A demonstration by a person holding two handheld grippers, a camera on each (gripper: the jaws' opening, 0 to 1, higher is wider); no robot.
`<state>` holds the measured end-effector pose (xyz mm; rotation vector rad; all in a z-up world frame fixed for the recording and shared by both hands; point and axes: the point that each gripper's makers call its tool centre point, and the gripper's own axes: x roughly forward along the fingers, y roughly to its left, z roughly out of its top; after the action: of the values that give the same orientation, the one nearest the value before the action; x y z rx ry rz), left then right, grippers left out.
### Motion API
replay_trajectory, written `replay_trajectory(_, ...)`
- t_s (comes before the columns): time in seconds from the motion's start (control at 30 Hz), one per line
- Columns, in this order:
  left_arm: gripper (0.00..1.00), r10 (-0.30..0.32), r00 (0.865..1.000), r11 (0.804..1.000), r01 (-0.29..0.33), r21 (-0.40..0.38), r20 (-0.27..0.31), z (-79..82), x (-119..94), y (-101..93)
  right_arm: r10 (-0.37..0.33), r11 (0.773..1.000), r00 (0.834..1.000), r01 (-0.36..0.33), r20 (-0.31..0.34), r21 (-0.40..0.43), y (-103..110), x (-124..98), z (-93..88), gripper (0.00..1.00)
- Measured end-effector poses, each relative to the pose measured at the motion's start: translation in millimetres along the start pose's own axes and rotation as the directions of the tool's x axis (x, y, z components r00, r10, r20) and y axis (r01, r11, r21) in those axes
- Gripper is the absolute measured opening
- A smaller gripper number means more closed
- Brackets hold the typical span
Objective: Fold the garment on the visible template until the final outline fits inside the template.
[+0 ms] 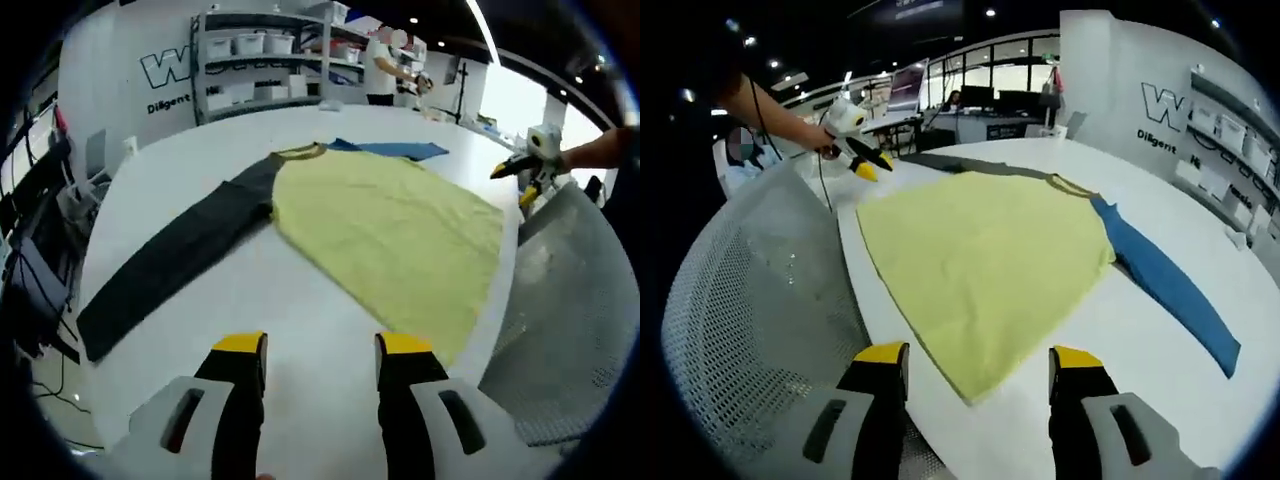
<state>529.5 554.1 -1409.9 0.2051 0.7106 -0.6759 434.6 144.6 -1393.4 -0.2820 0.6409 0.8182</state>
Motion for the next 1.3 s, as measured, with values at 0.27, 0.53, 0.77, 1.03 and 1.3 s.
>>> replay_trajectory(0.27, 0.50, 0.172, 0.984, 0.967, -0.161, -0.197, 0.040, 0.2, -7.3, 61.8, -0.014, 0.999, 0.999, 0.012, 0.051, 0.039, -4.6, -0.6, 18.8, 0.69)
replay_trajectory(0.53, 0.50, 0.294, 0.956, 0.904, -0.273, -0.329, 0.016, -11.5, -10.5, 114.5, -0.024, 0.999, 0.998, 0.022, 0.054, 0.037, -5.8, -1.6, 26.4, 0.70)
replay_trajectory(0.77, 0.46, 0.369, 0.930, 0.853, -0.336, -0.399, 0.006, -13.6, -13.5, 145.2, -0.032, 0.999, 0.999, 0.030, 0.043, 0.044, -8.5, -2.6, 23.8, 0.70)
replay_trajectory(1.03, 0.45, 0.417, 0.909, 0.825, -0.387, -0.412, -0.020, -17.8, -17.2, 155.9, -0.044, 0.998, 0.999, 0.042, 0.030, 0.050, -10.4, -5.0, 20.9, 0.70)
replay_trajectory(1.3, 0.44, 0.459, 0.887, 0.797, -0.435, -0.419, -0.048, -19.1, -21.8, 166.1, -0.047, 0.997, 0.999, 0.046, 0.021, 0.057, -9.7, -6.6, 20.8, 0.70)
